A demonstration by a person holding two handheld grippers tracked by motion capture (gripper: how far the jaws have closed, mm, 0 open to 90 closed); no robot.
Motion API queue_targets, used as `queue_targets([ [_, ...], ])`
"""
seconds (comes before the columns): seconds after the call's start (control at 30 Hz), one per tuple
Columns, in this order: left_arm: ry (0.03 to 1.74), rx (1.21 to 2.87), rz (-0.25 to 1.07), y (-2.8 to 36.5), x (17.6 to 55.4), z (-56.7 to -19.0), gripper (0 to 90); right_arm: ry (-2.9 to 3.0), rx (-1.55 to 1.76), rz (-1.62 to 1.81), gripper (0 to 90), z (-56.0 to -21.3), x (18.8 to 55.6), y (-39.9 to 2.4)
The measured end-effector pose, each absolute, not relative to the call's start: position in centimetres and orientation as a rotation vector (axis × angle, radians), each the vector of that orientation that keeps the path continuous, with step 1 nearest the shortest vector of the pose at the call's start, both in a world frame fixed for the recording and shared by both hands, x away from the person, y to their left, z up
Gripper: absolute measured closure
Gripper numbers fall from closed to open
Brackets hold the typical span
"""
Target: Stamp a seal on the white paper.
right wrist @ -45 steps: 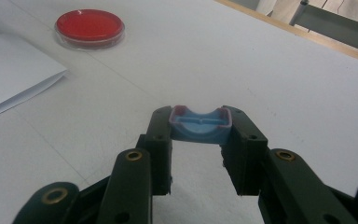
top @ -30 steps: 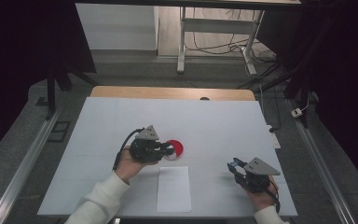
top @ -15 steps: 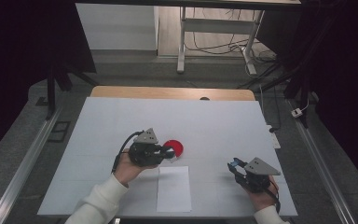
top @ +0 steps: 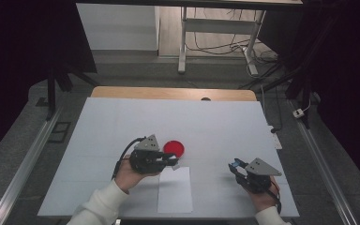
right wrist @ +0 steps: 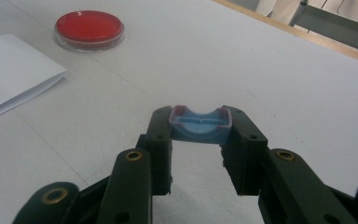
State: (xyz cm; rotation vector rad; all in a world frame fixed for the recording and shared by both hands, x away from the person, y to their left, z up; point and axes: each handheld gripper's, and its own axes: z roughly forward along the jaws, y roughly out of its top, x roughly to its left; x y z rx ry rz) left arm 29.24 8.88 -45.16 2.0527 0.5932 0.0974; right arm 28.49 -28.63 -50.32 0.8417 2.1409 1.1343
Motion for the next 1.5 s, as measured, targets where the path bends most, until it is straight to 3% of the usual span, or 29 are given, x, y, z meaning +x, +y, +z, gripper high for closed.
queue_targets([
  [1.5, 0.549, 2.137, 0.038, 7.3, 27.1, -48.0, 75.1, 2.145, 0.844, 1.128, 64.3, -50.4, 28.4, -28.5],
])
